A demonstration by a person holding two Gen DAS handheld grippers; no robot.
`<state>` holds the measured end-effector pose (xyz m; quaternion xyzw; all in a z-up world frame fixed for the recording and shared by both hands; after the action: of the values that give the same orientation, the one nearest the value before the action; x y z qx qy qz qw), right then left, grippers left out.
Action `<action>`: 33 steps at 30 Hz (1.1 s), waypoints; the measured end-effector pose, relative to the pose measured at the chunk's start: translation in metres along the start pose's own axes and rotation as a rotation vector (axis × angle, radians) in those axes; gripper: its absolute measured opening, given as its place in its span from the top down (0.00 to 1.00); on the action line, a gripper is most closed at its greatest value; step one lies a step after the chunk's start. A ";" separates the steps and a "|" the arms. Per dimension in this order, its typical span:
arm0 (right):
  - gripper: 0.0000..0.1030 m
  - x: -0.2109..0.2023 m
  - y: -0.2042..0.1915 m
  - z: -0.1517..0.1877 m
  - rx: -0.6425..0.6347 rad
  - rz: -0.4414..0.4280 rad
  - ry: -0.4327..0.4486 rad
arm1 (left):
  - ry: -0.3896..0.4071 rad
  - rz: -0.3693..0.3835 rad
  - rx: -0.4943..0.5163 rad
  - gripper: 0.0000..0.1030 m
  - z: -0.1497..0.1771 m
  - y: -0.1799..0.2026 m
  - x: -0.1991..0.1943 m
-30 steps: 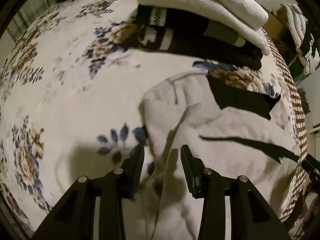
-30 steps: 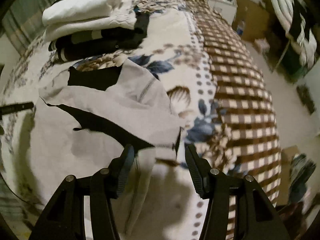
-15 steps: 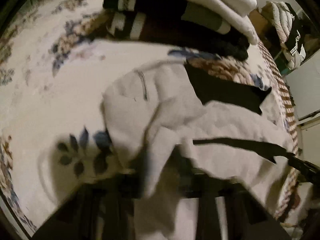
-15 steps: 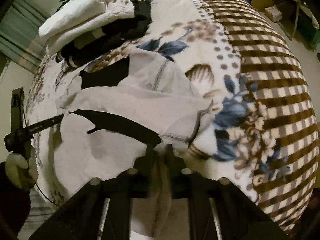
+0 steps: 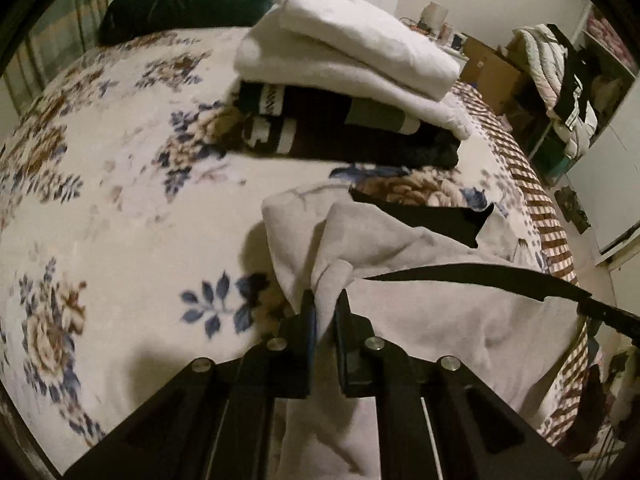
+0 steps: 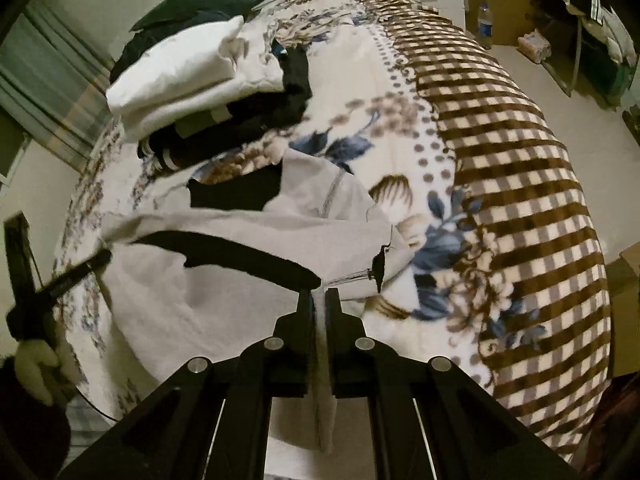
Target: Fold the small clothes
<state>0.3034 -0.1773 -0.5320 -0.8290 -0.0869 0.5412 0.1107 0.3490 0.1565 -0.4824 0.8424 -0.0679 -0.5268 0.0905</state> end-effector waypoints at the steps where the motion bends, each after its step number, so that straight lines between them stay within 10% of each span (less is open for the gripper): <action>1: 0.94 -0.003 -0.002 -0.002 -0.004 -0.003 0.007 | -0.008 -0.001 -0.006 0.94 0.002 -0.002 0.000; 16: 0.94 0.023 -0.026 -0.009 -0.119 0.007 -0.039 | -0.169 0.120 -0.152 0.74 0.027 -0.008 0.032; 20: 0.94 0.024 -0.023 -0.011 -0.107 0.010 -0.040 | -0.132 0.101 -0.143 0.76 0.021 -0.005 0.035; 22: 0.94 0.023 -0.022 -0.011 -0.101 0.013 -0.038 | -0.082 0.052 -0.110 0.99 0.014 -0.004 0.034; 33: 0.94 0.002 -0.021 -0.015 -0.083 0.010 0.014 | 0.107 0.037 -0.120 0.99 -0.003 -0.007 -0.033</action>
<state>0.3173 -0.1583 -0.5220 -0.8372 -0.1044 0.5317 0.0741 0.3373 0.1700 -0.4542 0.8611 -0.0468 -0.4822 0.1544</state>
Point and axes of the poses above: each gripper's, at about its wrist camera, not at the fingertips, and x roughly the way its jaws point, y to its right, z to its underside, the point moved 7 cm from there along x, roughly the way its jaws point, and after that the axes turned 6 degrees about -x, right-handed, at the moved point
